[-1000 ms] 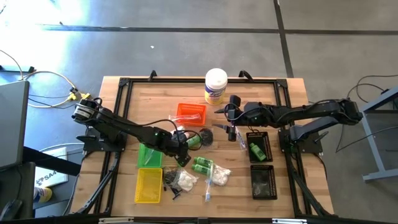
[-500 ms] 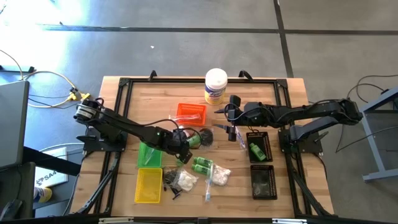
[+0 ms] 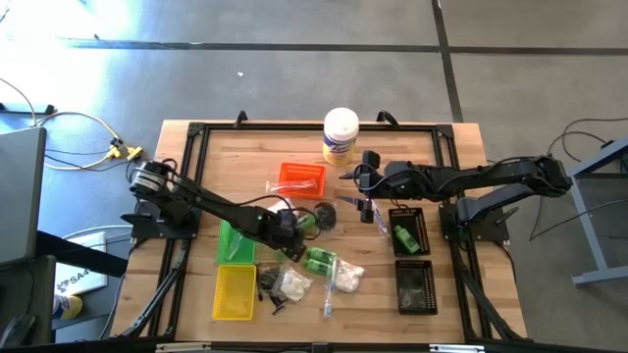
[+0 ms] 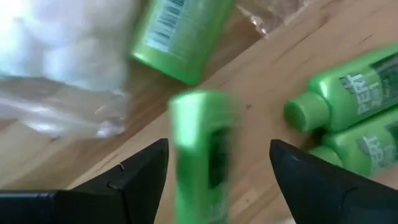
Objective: Pick & Place Travel size toiletries
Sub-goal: Put the green shampoo into the top black bin
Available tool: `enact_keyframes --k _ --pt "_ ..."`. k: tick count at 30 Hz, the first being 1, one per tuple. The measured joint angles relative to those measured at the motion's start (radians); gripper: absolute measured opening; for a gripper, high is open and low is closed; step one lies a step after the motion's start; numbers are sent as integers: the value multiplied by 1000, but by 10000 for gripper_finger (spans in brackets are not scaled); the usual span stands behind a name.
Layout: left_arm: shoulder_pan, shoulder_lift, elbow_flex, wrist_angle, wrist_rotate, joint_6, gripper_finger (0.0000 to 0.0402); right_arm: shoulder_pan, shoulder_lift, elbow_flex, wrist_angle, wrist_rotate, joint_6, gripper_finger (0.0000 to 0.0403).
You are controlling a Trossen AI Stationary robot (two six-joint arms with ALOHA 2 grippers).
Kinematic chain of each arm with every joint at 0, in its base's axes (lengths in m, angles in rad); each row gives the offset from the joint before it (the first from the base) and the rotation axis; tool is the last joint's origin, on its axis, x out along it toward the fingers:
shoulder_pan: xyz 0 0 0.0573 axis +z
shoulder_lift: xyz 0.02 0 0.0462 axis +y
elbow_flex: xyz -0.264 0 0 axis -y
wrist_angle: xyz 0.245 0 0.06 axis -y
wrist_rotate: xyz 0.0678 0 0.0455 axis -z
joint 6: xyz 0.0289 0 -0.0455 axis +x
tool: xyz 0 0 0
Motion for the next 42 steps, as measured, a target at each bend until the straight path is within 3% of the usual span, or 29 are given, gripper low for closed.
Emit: enact_keyframes --k 12,42 --pt "0 32 -3 16 46 5 271 0 0 0 5 0 2 243" --pt "0 60 0 8 35 5 269 0 0 0 5 -2 3 243"
